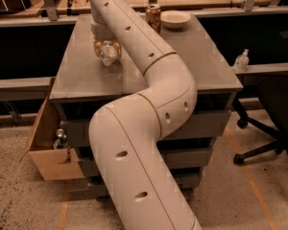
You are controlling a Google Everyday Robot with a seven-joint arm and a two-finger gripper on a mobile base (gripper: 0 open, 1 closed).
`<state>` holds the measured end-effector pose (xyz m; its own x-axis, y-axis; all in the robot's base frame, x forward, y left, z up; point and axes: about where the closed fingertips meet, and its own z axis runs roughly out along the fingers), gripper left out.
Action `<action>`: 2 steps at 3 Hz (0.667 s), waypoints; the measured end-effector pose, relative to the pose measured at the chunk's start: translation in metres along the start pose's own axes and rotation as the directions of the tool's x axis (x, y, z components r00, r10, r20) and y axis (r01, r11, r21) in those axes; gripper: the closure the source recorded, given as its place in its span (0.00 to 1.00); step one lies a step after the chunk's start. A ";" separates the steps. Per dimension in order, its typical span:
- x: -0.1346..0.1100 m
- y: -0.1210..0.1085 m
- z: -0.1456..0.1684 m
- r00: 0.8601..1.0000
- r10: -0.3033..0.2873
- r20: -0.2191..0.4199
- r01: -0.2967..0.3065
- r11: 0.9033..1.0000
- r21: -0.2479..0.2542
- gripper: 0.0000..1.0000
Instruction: Move water bottle near paper bowl
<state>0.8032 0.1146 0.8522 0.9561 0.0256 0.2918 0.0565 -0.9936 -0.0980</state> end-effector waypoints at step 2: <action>0.019 0.103 -0.097 0.925 0.353 -0.141 -0.347 0.935 0.067 1.00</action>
Offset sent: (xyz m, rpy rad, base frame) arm -0.0864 -0.2136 0.1046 0.2244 -0.1181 -0.6410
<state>0.7997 0.0026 0.9396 0.8637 -0.3428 0.3694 -0.2597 -0.9309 -0.2568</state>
